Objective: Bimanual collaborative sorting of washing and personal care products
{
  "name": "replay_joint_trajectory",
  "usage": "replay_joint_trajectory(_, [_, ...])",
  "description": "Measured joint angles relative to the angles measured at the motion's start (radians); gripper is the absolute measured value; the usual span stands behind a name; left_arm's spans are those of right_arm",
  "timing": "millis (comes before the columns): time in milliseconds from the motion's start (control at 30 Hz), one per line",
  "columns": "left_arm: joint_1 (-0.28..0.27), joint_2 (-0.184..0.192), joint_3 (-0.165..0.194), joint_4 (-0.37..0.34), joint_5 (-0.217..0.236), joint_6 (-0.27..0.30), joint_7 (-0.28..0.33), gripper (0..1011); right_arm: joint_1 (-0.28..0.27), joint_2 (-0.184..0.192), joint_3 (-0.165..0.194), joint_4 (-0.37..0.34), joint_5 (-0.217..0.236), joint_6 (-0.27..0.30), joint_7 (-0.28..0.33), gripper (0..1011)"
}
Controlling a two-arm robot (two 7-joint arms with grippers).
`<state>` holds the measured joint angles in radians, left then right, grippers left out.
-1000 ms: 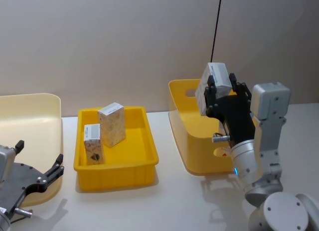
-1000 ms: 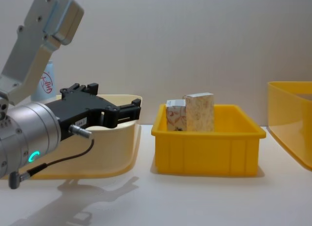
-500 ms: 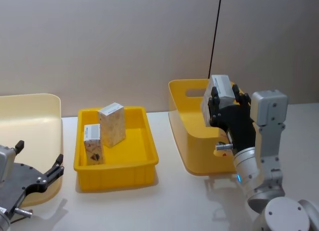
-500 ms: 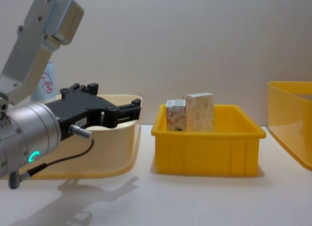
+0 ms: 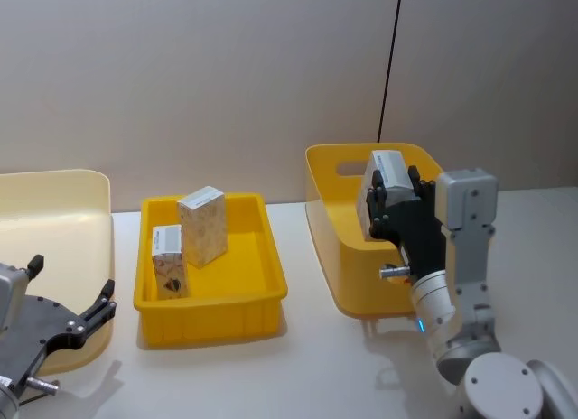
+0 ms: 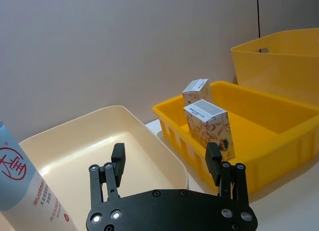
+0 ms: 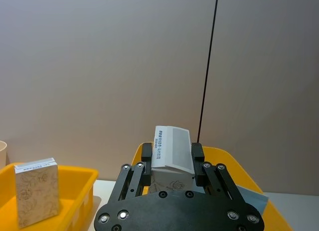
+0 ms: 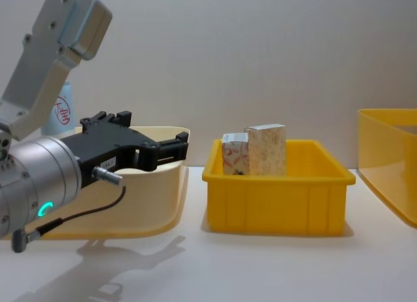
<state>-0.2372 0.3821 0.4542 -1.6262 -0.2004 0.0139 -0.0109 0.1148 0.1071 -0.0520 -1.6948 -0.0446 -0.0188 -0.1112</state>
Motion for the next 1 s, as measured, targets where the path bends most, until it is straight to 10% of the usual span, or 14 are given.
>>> replay_joint_trajectory(833, [0.0, 0.0, 0.0, 0.0, 0.0, 0.0, 0.0, 1002, 0.026, -0.029, -0.006, 0.053, -0.044, 0.091, 0.001, 454])
replay_joint_trajectory(1000, [0.0, 0.0, 0.0, 0.0, 0.0, 0.0, 0.0, 1002, 0.026, -0.033, -0.007, 0.055, -0.051, 0.104, -0.003, 591])
